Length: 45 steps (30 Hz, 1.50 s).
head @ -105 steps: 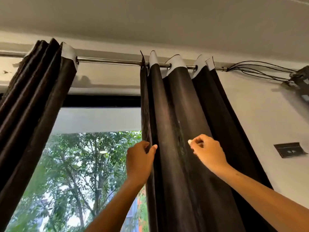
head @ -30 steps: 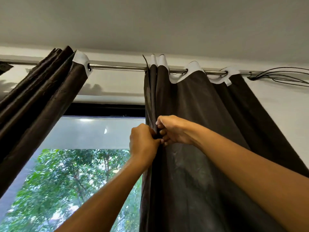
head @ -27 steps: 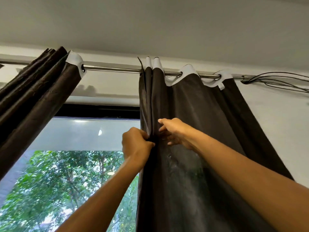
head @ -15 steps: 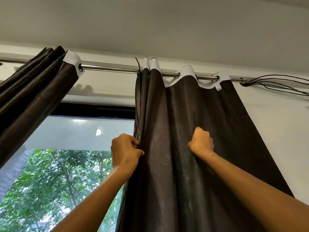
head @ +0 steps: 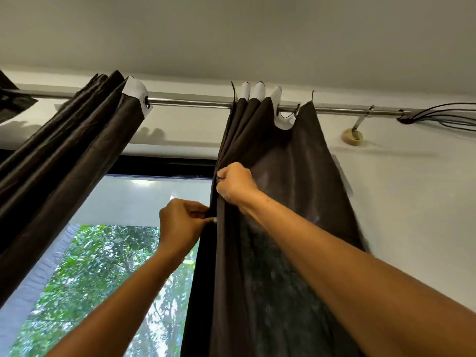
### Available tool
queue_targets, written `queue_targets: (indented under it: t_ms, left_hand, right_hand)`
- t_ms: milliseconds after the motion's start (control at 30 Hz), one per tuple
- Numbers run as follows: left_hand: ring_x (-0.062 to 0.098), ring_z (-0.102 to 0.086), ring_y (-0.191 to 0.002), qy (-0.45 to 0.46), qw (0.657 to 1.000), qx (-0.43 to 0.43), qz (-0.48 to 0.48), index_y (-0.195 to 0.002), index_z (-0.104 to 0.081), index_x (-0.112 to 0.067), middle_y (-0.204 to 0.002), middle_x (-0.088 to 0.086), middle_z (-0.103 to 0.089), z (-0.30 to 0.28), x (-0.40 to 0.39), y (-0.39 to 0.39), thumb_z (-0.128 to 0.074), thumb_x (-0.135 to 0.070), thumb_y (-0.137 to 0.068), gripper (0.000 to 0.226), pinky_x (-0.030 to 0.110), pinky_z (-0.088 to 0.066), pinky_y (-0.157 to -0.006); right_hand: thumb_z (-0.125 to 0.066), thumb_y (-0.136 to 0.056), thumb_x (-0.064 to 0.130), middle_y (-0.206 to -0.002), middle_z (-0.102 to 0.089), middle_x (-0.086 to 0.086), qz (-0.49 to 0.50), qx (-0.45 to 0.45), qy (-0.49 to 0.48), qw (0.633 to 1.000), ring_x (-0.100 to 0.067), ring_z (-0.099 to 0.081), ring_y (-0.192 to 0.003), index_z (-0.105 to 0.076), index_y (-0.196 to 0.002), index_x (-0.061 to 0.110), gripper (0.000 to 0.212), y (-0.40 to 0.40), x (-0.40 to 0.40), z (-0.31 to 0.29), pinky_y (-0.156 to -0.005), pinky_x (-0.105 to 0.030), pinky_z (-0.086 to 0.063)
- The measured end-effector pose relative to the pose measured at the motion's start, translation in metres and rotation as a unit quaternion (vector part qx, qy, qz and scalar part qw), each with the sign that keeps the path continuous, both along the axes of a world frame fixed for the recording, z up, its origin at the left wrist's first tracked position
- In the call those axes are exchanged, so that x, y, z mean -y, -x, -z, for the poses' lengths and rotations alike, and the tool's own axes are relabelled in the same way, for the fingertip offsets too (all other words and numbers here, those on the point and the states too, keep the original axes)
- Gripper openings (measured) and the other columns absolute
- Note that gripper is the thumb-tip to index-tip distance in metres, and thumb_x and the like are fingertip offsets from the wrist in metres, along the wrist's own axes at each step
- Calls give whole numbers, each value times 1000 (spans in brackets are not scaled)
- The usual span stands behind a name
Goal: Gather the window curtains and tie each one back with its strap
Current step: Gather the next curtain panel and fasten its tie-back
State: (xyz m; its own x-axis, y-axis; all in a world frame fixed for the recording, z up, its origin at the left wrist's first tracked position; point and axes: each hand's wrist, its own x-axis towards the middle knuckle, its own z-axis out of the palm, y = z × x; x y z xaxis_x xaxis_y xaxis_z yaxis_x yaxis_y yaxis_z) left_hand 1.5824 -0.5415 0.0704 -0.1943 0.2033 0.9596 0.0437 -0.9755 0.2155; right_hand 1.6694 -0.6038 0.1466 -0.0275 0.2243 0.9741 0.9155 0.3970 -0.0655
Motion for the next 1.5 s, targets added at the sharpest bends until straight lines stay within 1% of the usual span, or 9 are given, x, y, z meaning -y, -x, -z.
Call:
queue_targets:
  t_ms: [200, 400, 533, 633, 700, 833, 1067, 1233, 1500]
  left_hand:
    - [18, -72, -67, 29, 992, -65, 103, -91, -74, -1, -77, 13, -73, 6, 11, 6, -78, -20, -74, 27, 22, -55, -54]
    - [29, -69, -70, 41, 998, -30, -22, -81, -76, -3, -76, 17, -72, -12, 22, -37, -84, 2, -60, 24, 41, -59, -74]
    - [28, -68, -76, 43, 997, -43, -37, -79, -75, -5, -79, 15, -71, -9, 20, -54, -81, 5, -62, 21, 36, -57, -77]
    - [27, -67, -77, 49, 997, -51, -42, -74, -72, -8, -79, 13, -70, -10, 18, -64, -80, 6, -65, 19, 33, -56, -74]
    - [27, -66, -75, 51, 996, -56, -43, -69, -70, -12, -77, 12, -70, -10, 18, -69, -79, 7, -64, 22, 34, -57, -73]
    - [25, -65, -77, 59, 995, -62, -41, -78, -72, -6, -78, 12, -69, -8, 16, -77, -77, 9, -66, 20, 33, -55, -76]
    - [18, -64, -67, 77, 995, -60, -6, -81, -74, -6, -72, 9, -68, -3, 3, -51, -77, 12, -63, 25, 28, -53, -68]
    - [23, -69, -69, 76, 996, -54, -11, -80, -75, -4, -74, 13, -72, -5, -12, 4, -71, 15, -66, 24, 33, -57, -73]
    - [18, -69, -62, 80, 994, -65, 42, -78, -73, -1, -70, 14, -72, -4, -7, 39, -75, 15, -65, 21, 25, -58, -61]
  right_hand:
    - [-45, -87, -4, -98, -64, -17, 12, -3, 85, 996, -31, -60, -95, -66, -105, -4, 28, -7, 1, 3, -78, -34, -47]
    - [-49, -90, 0, -62, -45, -7, -7, -42, 145, 988, -18, -44, -59, -52, -66, 5, 25, -34, 18, 9, -55, -28, -39]
    - [-56, -94, 27, -118, -59, -19, 152, -134, -17, 979, -33, -53, -111, -63, -107, 11, 22, -90, 21, 10, -100, -42, -39]
    - [-49, -98, 16, -155, -3, -29, 362, -164, -55, 916, -49, -6, -141, -27, -146, 18, 53, -135, 26, 24, -112, -61, -11]
    - [-46, -99, 11, -153, -9, -31, 327, -197, -39, 923, -48, -22, -138, -7, -152, 16, 66, -152, 29, 30, -111, -58, -24]
    - [-43, -96, 0, -125, -55, -21, 285, -184, -97, 936, -35, -57, -110, -28, -143, 0, 50, -159, 32, 31, -84, -40, -46]
    - [-52, -81, 1, -98, -65, -19, 173, -54, -102, 978, -42, -58, -99, -63, -81, 11, 15, -88, 20, 11, -69, -35, -42]
    - [-54, -88, 2, -114, -63, -21, 170, 91, -90, 977, -43, -57, -106, -65, -112, 5, 27, -5, -7, -5, -85, -41, -47]
    - [-49, -89, 5, -112, -61, -22, 269, 110, -48, 955, -43, -57, -104, -61, -106, 3, 20, 2, 0, 8, -75, -38, -42]
